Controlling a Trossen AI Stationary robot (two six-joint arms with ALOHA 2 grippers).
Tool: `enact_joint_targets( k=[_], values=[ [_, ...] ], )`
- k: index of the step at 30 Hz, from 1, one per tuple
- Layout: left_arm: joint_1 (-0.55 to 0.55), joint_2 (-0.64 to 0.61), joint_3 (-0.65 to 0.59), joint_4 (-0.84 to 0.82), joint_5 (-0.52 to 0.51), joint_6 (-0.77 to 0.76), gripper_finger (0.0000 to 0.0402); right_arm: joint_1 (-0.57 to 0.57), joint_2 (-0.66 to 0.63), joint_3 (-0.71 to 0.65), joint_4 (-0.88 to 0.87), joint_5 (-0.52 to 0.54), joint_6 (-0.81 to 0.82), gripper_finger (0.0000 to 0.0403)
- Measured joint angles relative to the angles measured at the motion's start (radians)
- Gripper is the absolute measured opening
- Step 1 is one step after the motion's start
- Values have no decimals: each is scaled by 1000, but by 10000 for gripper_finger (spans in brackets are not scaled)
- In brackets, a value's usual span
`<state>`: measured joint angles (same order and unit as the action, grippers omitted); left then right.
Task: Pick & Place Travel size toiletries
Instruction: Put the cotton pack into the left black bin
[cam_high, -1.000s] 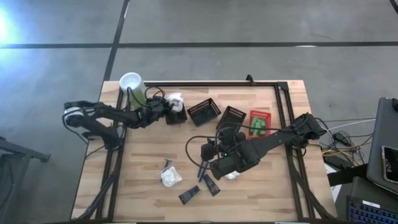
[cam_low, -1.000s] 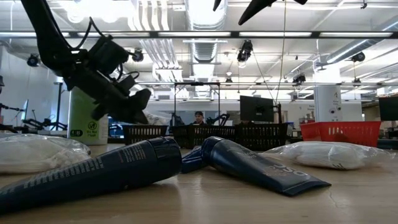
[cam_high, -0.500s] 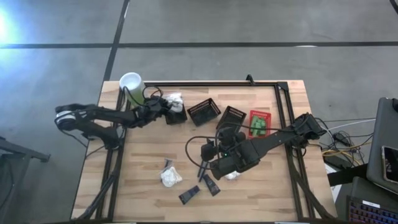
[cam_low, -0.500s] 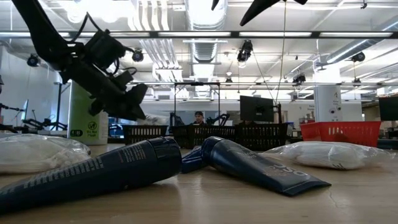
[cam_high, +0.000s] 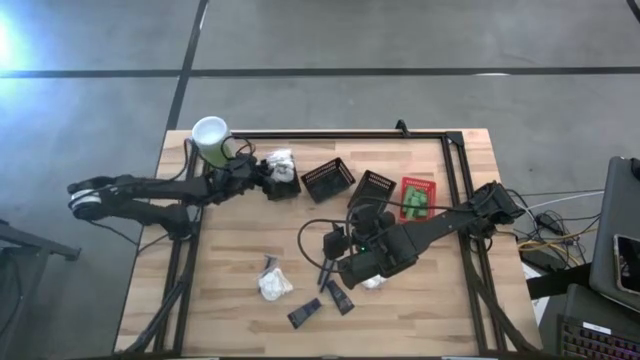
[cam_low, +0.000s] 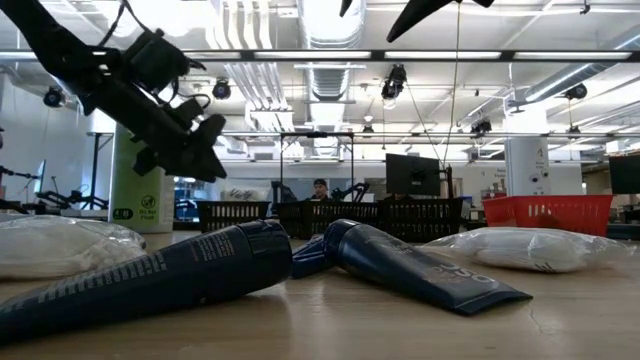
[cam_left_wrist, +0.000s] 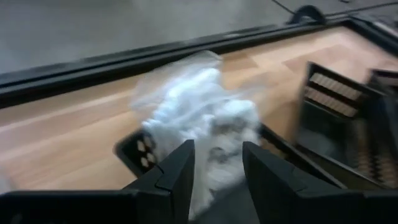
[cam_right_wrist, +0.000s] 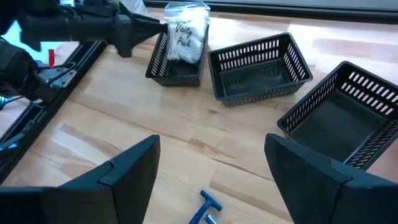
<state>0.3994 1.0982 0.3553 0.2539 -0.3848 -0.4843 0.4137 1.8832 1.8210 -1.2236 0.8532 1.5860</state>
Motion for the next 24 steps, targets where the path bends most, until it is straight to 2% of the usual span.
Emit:
enact_joint_targets(
  k=[9, 19, 24],
  values=[
    [-99, -165, 0, -89, 178, -22, 140, -14, 0, 0, 0, -97, -18, 282],
    [-233, -270, 0, -130, 249, -70, 140, -85, 0, 0, 2, -213, -24, 303],
    [-279, -282, 0, -201, 324, -128, 140, -137, 0, 0, 2, -278, -137, 300]
  ],
)
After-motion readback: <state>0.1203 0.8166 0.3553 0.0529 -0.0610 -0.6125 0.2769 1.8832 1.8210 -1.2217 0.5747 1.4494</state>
